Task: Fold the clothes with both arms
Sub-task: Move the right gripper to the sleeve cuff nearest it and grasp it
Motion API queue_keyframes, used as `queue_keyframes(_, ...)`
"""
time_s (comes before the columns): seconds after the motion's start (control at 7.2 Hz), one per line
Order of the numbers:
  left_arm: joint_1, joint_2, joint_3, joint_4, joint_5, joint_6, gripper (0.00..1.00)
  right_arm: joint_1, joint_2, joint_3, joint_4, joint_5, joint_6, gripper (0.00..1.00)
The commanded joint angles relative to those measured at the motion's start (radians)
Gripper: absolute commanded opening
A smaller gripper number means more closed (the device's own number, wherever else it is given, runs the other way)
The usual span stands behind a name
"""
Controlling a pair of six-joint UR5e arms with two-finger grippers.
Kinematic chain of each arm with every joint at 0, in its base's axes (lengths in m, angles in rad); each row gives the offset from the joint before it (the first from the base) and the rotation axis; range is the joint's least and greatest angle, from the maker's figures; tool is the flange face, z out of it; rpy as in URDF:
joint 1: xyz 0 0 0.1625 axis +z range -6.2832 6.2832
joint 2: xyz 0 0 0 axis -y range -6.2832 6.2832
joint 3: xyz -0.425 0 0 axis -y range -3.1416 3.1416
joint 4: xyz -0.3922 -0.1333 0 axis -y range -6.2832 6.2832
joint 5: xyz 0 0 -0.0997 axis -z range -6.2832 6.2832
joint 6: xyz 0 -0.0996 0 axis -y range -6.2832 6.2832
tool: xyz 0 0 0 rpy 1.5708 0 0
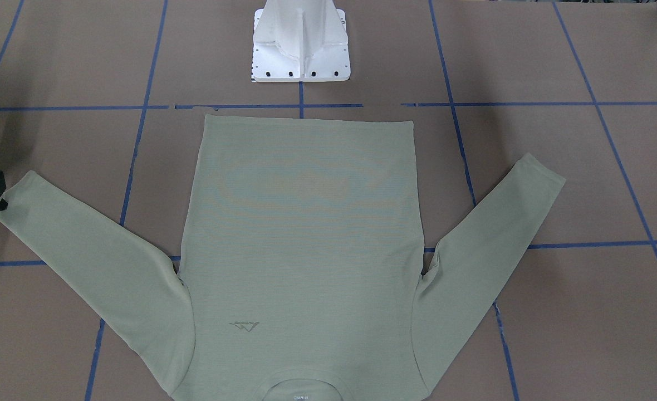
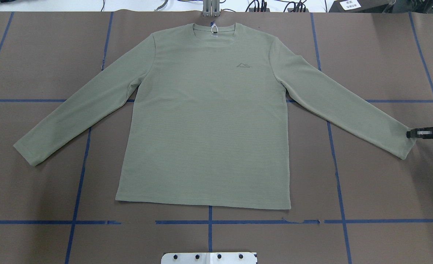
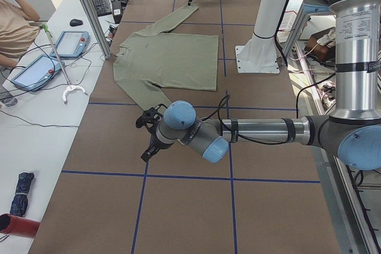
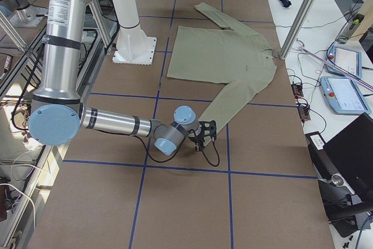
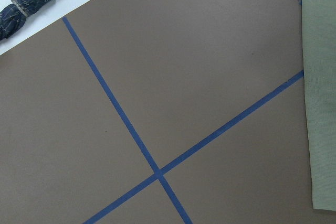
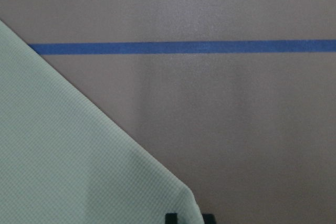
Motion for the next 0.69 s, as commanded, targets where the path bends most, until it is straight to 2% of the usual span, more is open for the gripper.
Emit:
queue_keyframes(0.0, -0.002, 0.0, 0.002, -0.012, 0.0, 0.0, 1.0, 0.002, 0.0, 0.018, -0.001, -0.003, 0.001, 0.0)
queue_keyframes(0.14, -0.002, 0.011, 0.0, -0.015, -0.001, -0.001, 1.0, 0.005, -0.007, 0.076, -0.021, 0.005, 0.004, 0.0)
queue_keyframes(0.28, -0.002, 0.012, 0.0, -0.021, -0.001, -0.001, 1.0, 0.03, -0.01, 0.151, -0.097, 0.006, 0.013, 0.0)
queue_keyframes(0.56, -0.002, 0.014, 0.002, -0.028, 0.0, -0.004, 1.0, 0.038, 0.004, 0.498, -0.555, -0.004, 0.048, 0.0)
